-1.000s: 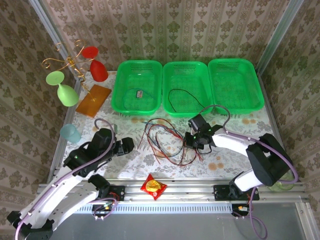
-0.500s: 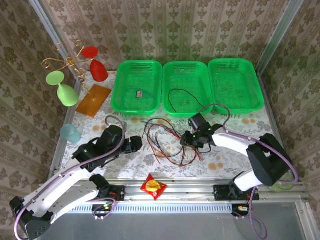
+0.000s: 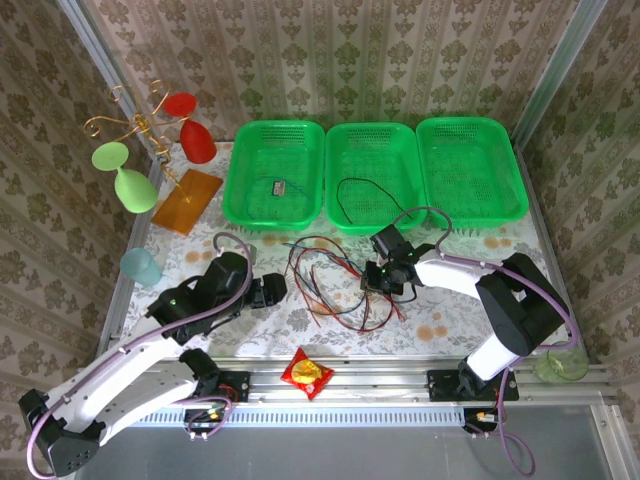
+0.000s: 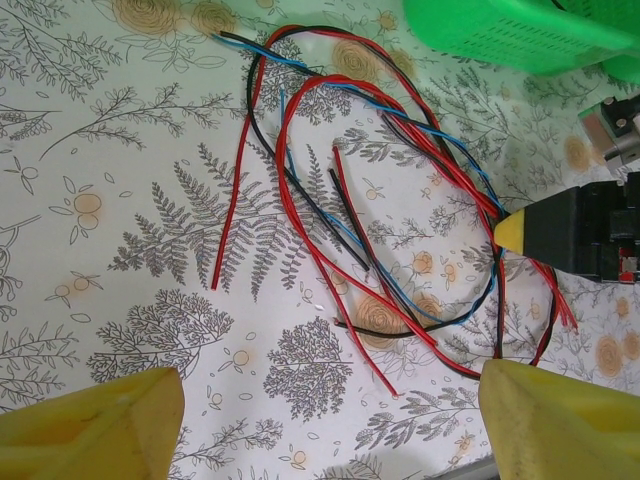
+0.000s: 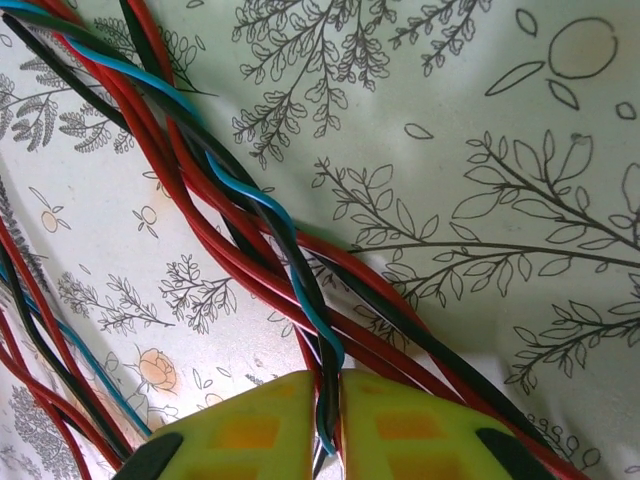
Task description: Untangle the cables
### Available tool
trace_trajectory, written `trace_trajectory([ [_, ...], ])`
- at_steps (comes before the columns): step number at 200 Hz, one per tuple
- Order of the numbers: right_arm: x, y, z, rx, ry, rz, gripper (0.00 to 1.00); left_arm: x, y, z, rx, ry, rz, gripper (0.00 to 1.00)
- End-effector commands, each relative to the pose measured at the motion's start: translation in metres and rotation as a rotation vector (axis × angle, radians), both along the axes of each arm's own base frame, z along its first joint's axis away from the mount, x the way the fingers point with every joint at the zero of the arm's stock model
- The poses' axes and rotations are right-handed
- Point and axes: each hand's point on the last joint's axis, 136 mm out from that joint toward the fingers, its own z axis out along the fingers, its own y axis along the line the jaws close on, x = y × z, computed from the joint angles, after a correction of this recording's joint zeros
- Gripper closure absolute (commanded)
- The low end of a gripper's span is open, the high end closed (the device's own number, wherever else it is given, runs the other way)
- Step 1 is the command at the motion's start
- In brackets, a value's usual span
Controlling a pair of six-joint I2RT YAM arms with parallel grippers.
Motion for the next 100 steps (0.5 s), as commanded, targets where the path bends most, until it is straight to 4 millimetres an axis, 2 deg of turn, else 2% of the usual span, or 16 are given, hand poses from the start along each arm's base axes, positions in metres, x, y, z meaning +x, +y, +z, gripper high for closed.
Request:
trace_trajectory([
  [1, 0.005, 0.001, 0.006, -0.015, -0.03, 0.007, 0.88, 0.003, -0.004, 0.001, -0.011, -0.006, 0.012, 0.22],
  [25, 0.005, 0.001, 0.007, -0.011, -0.033, 0.013, 0.94, 0.004, -0.008, 0.003, -0.014, -0.009, 0.004, 0.22],
  [46, 0.004, 0.002, 0.018, 0.008, -0.06, 0.017, 0.98, 0.004, -0.014, 0.006, -0.027, -0.012, -0.008, 0.22],
  [76, 0.003, -0.005, 0.047, 0.03, -0.15, 0.003, 1.0, 0.008, -0.025, 0.013, -0.087, -0.028, -0.022, 0.22],
  [81, 0.003, -0.007, 0.06, 0.045, -0.188, -0.001, 1.0, 0.008, -0.027, 0.013, -0.098, -0.031, -0.023, 0.22],
  [100, 0.001, -0.012, 0.081, 0.07, -0.255, -0.012, 1.0, 0.012, -0.037, 0.02, -0.158, -0.046, -0.031, 0.22],
])
